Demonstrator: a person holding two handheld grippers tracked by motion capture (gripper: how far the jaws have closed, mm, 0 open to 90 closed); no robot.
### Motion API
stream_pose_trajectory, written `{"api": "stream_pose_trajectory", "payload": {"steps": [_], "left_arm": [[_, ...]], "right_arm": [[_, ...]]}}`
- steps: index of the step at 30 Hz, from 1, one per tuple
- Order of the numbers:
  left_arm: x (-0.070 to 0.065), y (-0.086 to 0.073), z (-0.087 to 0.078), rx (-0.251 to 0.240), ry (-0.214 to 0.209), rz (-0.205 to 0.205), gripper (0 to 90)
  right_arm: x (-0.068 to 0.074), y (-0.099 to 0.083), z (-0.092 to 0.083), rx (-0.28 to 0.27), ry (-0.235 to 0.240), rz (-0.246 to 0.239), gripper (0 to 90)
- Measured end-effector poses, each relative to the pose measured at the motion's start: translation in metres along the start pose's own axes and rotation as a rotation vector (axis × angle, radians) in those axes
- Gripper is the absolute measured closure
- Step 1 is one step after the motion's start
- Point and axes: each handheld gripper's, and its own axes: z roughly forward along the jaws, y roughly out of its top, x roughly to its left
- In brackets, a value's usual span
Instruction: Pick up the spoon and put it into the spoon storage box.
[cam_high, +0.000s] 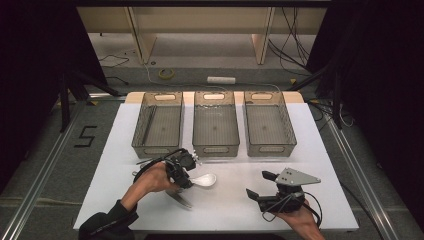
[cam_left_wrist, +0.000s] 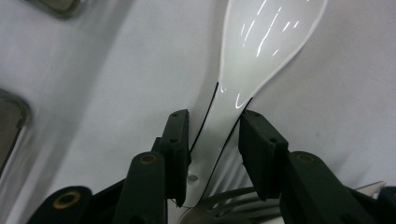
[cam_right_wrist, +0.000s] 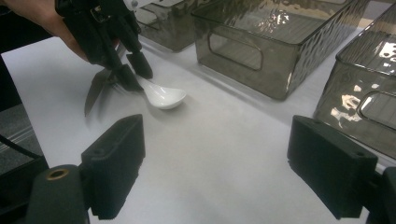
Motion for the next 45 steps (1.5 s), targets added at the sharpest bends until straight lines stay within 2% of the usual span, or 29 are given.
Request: {"api": "stream_pose_trajectory", "payload": {"steps": [5,9,12,14,16,22,24,30,38,41,45], "left_arm": [[0.000,0.002,0.001,0.011,0.005,0.034,65.1],[0.002,0.001,0.001,-0.005,0.000,0.026,71.8],[0.002,0.001,0.001,-0.013,0.015,0.042,75.8],[0.001,0.001,0.001,-0.014,0.043,0.057,79.1],[0.002,0.001,0.001,-0.021,0.057,0.053,84.0],[0.002,0.001,-0.001,-0.036,0.076,0.058,85.2],[0.003,0.001,-0.004,-0.058,0.086,0.053,85.3],[0.005,0.000,-0.021,-0.120,0.061,0.036,85.4],[0.002,0.002,-0.037,-0.202,-0.005,0.021,85.3],[0.002,0.003,-0.042,-0.261,-0.022,-0.007,85.3],[0.005,0.004,-0.048,-0.333,-0.024,-0.044,85.3]], "right_arm": [[0.000,0.000,0.000,-0.004,-0.001,-0.001,20.1],[0.001,0.000,0.000,-0.002,-0.002,-0.006,20.1],[0.001,0.000,0.000,-0.002,-0.003,-0.008,20.1],[0.001,0.000,0.000,-0.001,-0.003,-0.009,20.2],[0.001,0.000,0.000,0.000,-0.003,-0.010,20.2],[0.001,0.000,0.000,0.002,-0.002,-0.008,20.2],[0.001,0.000,0.000,0.002,-0.002,-0.012,20.1],[0.001,0.000,0.000,0.000,-0.002,-0.010,20.1],[0.001,0.000,0.000,0.004,-0.004,-0.010,20.2],[0.001,0.000,-0.001,-0.004,-0.002,-0.006,20.2],[0.001,0.000,-0.001,-0.011,-0.009,-0.007,20.2]]}}
